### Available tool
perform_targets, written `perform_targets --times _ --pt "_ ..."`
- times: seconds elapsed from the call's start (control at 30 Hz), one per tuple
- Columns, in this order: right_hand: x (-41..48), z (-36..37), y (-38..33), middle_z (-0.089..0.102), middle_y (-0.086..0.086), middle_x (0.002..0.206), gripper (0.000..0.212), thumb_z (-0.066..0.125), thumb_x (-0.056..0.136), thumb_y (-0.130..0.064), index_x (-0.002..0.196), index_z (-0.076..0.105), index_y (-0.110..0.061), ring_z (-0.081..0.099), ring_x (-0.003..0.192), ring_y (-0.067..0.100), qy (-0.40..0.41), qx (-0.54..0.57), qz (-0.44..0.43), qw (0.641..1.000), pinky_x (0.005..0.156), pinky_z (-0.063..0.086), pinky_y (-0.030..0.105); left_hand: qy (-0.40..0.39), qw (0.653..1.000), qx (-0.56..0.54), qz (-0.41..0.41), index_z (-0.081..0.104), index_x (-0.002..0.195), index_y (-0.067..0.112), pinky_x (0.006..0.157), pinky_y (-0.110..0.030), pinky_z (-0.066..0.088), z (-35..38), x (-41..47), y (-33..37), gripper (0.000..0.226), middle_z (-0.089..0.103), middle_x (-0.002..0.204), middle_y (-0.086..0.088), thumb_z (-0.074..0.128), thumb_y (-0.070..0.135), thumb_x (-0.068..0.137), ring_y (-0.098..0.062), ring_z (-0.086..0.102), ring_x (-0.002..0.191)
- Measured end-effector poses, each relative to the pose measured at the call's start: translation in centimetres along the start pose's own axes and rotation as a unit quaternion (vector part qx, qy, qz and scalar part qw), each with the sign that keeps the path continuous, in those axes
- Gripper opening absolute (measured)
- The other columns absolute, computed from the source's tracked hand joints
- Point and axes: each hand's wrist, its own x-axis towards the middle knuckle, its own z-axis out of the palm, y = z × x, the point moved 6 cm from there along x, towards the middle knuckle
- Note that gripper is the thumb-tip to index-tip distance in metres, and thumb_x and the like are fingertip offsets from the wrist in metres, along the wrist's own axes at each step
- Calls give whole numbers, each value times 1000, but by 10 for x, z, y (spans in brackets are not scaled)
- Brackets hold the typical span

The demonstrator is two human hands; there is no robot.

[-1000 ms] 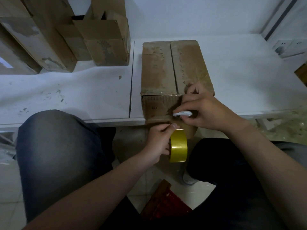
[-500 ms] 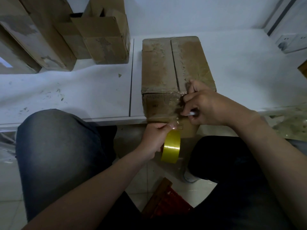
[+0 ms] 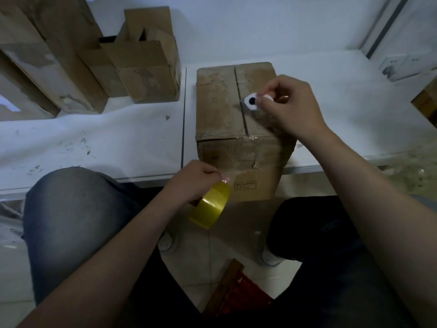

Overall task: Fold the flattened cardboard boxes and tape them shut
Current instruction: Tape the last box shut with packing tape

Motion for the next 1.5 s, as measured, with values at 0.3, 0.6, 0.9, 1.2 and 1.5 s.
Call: perform_targets --times 0.3,0.6,0.9,1.2,1.5 --pt "-15 16 -4 61 -8 122 42 42 98 -63 103 75 -38 43 113 34 -1 -360 -169 918 89 36 43 -18 1000 -26 -4 75 106 29 68 -34 55 -4 -1 3 23 66 102 3 67 45 92 -21 65 91" --pt "-51 41 17 59 -10 134 76 47 79 -85 135 59 -35 52 112 31 -25 -487 -245 838 90 34 45 -21 998 -55 -9 72 103 31 73 -38 58 -8 0 6 19 63 105 3 66 44 92 -23 63 95" --pt "-56 53 10 49 -10 145 93 70 66 -75 146 45 -35 44 119 31 -59 -491 -157 855 94 31 47 -10 995 -101 11 72 108 29 62 -31 52 -21 -24 13 22 63 105 2 61 42 95 -19 63 91" --pt "-91 26 -78 65 -14 88 48 49 84 -77 110 57 -37 58 91 8 -48 -219 -21 974 80 43 34 10 961 -274 47 75 109 30 70 -34 59 -43 -70 31 27 71 109 -7 58 46 96 -26 71 92" --pt "-101 32 -95 57 -11 91 63 83 75 -41 109 30 -42 59 75 8 -114 -65 7 991 62 51 36 34 930 -360 64 69 122 24 71 -30 60 -49 -79 66 37 72 111 -8 65 46 93 -19 70 97"
